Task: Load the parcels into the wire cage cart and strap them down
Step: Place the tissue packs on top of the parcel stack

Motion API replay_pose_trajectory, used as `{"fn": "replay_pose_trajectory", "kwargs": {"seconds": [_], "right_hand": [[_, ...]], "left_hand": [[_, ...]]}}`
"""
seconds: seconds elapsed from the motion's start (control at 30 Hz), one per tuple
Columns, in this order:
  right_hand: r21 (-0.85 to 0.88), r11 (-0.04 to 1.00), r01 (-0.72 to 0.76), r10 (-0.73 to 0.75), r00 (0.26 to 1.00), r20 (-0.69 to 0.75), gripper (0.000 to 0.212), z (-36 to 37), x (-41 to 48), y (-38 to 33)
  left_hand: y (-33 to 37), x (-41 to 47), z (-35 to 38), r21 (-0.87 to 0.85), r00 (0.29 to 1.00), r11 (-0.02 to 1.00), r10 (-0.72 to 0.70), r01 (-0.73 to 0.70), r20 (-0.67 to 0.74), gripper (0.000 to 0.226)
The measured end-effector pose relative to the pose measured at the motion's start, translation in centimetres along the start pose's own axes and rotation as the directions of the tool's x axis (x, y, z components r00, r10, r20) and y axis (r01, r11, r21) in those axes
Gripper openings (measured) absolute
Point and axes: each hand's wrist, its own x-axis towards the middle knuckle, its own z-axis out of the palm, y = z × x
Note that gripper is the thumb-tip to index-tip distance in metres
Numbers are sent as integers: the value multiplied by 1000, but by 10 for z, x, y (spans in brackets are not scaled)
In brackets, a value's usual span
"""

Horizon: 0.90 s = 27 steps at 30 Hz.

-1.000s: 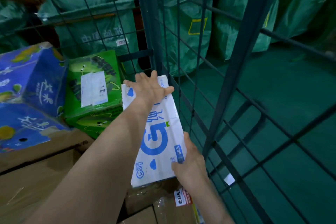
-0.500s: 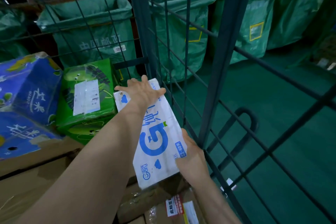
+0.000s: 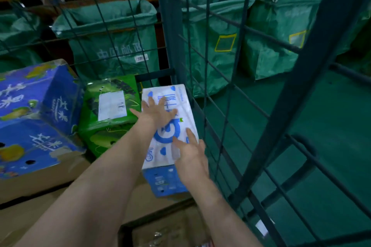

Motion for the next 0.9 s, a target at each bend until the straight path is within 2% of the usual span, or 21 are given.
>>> {"fn": "replay_pose_trajectory", "kwargs": {"seconds": [0.07, 0.13, 0.2, 0.27, 0.33, 0.4, 0.43, 0.5, 0.57, 0.63, 0.73, 0.9], "right_hand": [[-27, 999, -34, 34, 999, -8, 58, 6, 9, -7], [-50, 999, -11, 12, 1000, 27, 57, 9, 9, -1], [-28, 1000, 3, 0, 991, 132, 77, 6, 7, 5], [-79, 997, -19, 35, 977, 211, 101, 3, 11, 2], [-136, 987, -90, 119, 968, 220, 114, 2, 18, -4], [-144, 975, -168, 197, 955, 222, 123, 0, 23, -9], [-133, 973, -190, 216, 950, 225, 125, -1, 25, -9], [-132, 974, -185, 211, 953, 218, 122, -2, 23, -4], [-182, 973, -141, 173, 969, 175, 111, -4, 21, 5], [-232, 969, -81, 112, 986, 125, 100, -7, 20, 16], [-226, 974, -27, 50, 994, 97, 93, -10, 26, 28], [-254, 967, 15, 6, 997, 82, 94, -11, 40, 25]], "left_hand": [[-10, -8, 4, -25, 999, 999, 46, -46, -17, 69], [-18, -20, 3, -35, 993, 993, 117, -116, 17, 69], [-29, -26, 3, -57, 986, 987, 152, -149, 68, 77], [-39, -31, 5, -154, 995, 985, 82, -73, 51, 90], [-39, -44, 15, -313, 997, 950, -15, -9, -73, 92], [-30, -59, 34, -522, 981, 853, -93, -9, -170, 88], [-26, -67, 43, -625, 975, 780, -135, -5, -175, 87], [-21, -77, 56, -769, 970, 639, -200, 20, -141, 88], [-17, -81, 63, -820, 973, 572, -205, 29, -109, 88], [-10, -87, 68, -828, 973, 561, -198, 15, -116, 80], [2, -97, 70, -802, 961, 598, -212, -16, -177, 70], [1, -89, 56, -753, 930, 658, -263, -22, -257, 64]]}}
